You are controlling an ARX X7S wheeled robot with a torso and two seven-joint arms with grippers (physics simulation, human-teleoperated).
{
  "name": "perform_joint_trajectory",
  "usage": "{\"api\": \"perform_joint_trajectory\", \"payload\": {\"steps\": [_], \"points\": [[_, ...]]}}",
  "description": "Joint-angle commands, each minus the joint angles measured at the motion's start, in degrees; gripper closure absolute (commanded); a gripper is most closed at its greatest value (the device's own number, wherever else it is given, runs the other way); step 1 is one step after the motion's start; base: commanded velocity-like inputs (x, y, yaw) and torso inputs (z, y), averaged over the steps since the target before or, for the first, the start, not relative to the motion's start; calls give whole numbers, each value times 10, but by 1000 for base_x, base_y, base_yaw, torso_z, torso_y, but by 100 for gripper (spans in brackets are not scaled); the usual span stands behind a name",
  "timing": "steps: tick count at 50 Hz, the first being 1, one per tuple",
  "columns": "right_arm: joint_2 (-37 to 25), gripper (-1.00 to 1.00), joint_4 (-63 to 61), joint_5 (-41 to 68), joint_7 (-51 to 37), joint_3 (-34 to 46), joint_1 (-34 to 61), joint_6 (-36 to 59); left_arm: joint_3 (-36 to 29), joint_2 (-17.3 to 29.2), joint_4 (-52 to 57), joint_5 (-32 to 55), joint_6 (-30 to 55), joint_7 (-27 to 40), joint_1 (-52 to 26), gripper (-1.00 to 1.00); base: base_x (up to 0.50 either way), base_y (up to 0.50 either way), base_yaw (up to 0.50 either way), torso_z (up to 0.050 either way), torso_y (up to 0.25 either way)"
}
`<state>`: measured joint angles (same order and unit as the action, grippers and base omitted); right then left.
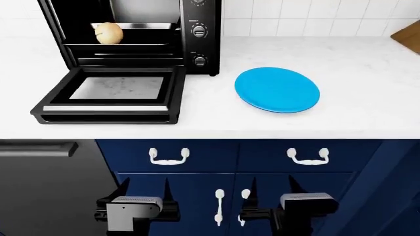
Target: Pick the bread from the tray and place it on the plate on the counter.
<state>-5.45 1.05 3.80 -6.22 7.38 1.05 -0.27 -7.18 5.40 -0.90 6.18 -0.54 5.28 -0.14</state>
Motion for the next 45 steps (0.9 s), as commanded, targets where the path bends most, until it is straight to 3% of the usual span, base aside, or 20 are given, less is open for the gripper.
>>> {"api": "perform_joint_trajectory", "payload": {"steps": [1, 15, 27, 28, 33, 35, 36, 37, 38, 39, 40, 44, 45], "points": [[-6, -100, 1, 27, 5, 5, 6, 18, -11, 7, -10, 4, -20, 3, 2, -100, 0, -500, 0, 0, 0], [-13, -100, 4, 33, -2, 13, 6, 6, -20, 14, -11, 8, -22, 13, 0, -100, 0, -500, 0, 0, 0], [-19, -100, -10, 37, -15, 17, 7, 19, -26, 20, 4, 14, -9, 22, 1, -100, 0, 0, 0, 0, 0], [-20, -100, -20, 39, -18, 16, 6, 31, -24, 22, 33, 26, 27, 25, 4, -100, 0, 0, 0, 0, 0], [-61, -100, -295, 66, -53, 23, 12, 291, -21, 62, 384, 85, 404, 71, -7, -100, 0, 0, 0, 0, 0], [-72, -100, -401, 86, -69, 17, 40, 415, 25, 61, 499, 153, 576, 92, -65, -100, 0, 0, 0, 0, 0], [-71, -100, -487, 131, -77, -12, 89, 501, 105, 31, 585, 232, 662, 96, -149, -100, 0, 0, 0, 0, 0], [-72, -100, -519, 144, -76, -21, 106, 583, 127, 33, 608, 278, 748, 121, -179, -100, 0, 0, 0, 0, 0], [-60, -100, -556, 170, -83, -48, 141, 663, 158, 60, 609, 364, 834, 207, -224, -100, 0, 0, 0, 0, 0], [-45, -100, -591, 201, -81, -80, 177, 739, 217, 56, 607, 450, 905, 293, -263, -100, 0, 0, 0, 0, 0], [-43, -100, -609, 223, -97, -93, 203, 785, 232, 82, 576, 536, 904, 379, -290, -100, 0, 0, 0, 0, 0], [-76, -100, -602, 567, -378, -223, 310, 901, 132, 187, 524, 879, 797, 721, -393, -100, 0, 0, 0, 0, 0], [-88, -100, -574, 653, -463, -233, 330, 900, 119, 198, 517, 965, 771, 746, -405, -100, 0, 0, 0, 0, 0]]}}
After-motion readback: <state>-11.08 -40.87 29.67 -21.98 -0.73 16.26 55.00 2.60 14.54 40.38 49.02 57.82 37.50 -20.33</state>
